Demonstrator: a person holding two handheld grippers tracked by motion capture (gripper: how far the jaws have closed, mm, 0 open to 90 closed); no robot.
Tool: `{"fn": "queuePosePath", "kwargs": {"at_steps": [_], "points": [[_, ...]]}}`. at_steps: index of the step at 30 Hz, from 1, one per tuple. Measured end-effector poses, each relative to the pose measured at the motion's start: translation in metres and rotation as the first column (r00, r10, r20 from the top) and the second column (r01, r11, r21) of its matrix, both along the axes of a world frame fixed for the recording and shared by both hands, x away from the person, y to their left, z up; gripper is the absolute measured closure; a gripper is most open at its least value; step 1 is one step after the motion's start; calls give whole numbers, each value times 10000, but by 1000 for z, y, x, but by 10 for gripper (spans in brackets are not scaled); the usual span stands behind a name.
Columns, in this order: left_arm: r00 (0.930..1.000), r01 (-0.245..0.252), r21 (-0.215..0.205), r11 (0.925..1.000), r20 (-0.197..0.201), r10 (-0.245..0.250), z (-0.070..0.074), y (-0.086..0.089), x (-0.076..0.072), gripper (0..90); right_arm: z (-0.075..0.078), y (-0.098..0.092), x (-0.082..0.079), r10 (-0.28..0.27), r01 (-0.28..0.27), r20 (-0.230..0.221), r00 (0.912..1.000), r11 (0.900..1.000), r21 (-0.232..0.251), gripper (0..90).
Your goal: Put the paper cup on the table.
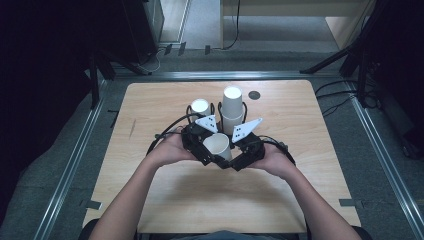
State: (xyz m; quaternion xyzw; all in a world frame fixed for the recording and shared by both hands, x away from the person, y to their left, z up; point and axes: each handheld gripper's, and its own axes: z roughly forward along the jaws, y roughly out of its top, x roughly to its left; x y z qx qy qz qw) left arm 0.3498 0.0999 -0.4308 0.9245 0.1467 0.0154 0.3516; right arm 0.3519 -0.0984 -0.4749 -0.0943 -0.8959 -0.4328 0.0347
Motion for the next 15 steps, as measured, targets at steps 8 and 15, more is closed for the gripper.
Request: {"fn": "queuePosePath", "kwargs": {"at_steps": [8,15], "points": [[9987,-514,-1520,9870,-11,518,-1,11,-2,28,4,-6,1,-233,234,-35,9997,9994,246,328],[9952,-959,-2419,9655,-424,883,-6,17,-3,55,6,-10,3,-308,313,-97,9995,9981,537,327]]}}
